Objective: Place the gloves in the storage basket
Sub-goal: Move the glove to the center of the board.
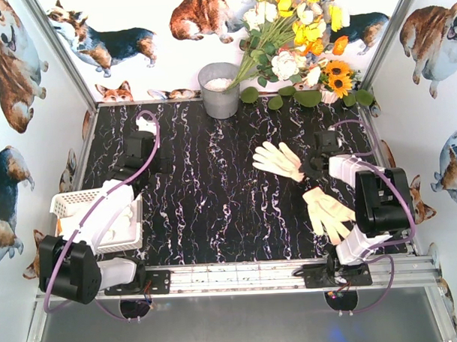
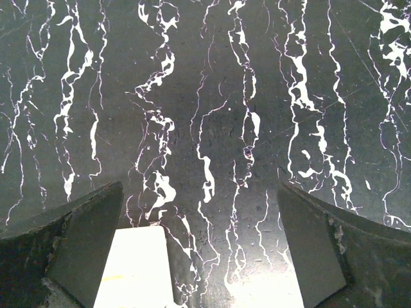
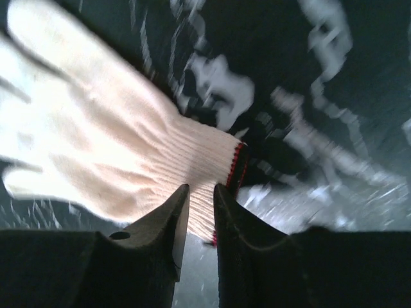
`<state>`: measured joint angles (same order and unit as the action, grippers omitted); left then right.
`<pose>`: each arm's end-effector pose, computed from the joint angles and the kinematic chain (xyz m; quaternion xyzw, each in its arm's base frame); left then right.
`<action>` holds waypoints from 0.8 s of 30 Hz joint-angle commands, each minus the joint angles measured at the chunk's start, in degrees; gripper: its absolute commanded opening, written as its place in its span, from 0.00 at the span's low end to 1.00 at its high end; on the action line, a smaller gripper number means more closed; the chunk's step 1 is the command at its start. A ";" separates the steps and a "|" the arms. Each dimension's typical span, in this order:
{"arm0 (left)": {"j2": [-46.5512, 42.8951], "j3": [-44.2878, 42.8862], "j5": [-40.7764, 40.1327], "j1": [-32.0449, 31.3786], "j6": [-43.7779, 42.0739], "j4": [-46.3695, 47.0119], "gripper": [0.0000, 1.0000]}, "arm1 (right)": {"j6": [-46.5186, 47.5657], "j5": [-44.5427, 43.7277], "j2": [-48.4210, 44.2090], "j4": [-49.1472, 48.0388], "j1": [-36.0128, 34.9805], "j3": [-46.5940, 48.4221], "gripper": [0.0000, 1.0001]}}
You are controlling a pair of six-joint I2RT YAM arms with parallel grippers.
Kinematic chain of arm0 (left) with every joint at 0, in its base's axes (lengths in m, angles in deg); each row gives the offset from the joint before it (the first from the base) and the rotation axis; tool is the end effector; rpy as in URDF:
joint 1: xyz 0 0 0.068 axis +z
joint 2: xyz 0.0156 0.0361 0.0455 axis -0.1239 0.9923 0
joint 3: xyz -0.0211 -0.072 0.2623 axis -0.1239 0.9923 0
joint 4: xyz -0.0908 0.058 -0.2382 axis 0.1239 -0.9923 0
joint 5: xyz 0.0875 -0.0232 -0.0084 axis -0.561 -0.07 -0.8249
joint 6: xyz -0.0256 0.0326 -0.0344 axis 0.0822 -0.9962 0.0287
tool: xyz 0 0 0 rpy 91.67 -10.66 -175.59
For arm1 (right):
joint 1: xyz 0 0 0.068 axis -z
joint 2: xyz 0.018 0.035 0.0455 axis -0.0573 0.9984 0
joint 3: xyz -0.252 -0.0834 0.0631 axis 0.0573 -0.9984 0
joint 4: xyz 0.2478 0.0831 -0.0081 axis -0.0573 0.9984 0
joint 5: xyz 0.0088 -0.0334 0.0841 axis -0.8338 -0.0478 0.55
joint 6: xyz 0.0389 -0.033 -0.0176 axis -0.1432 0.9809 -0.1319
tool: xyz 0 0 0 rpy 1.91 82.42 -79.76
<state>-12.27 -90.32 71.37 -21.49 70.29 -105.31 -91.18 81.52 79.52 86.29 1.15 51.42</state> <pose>0.2658 -0.0582 0.2692 0.0195 0.8890 0.0505 0.4547 0.3123 0.0120 0.1584 0.2714 0.9215 0.0936 0.2615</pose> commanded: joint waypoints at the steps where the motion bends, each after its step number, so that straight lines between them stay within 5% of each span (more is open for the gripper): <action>1: 1.91 -1.93 1.36 0.51 0.65 0.09 1.00 | -4.51 0.58 -4.46 6.54 -7.37 -3.41 0.25; 9: 2.85 -1.31 11.95 -1.05 0.93 1.40 1.00 | -13.70 -0.48 -14.47 7.07 -22.10 -11.76 0.28; 12: 4.82 -2.48 18.95 -4.02 0.07 -0.08 0.96 | -11.20 -0.12 -20.85 9.65 -23.27 -11.53 0.38; 16: 7.45 -4.91 19.84 -11.93 6.69 0.57 0.91 | -4.24 -2.61 -28.45 13.74 -20.13 -10.79 0.47; 24: 16.67 -7.63 28.40 -23.79 27.89 16.58 0.73 | 2.78 15.49 -24.67 10.54 -6.77 -11.44 0.43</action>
<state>0.04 -94.70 94.03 -41.05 86.20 -98.78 -93.52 87.27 50.16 98.69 -8.05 39.38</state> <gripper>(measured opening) 0.760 0.446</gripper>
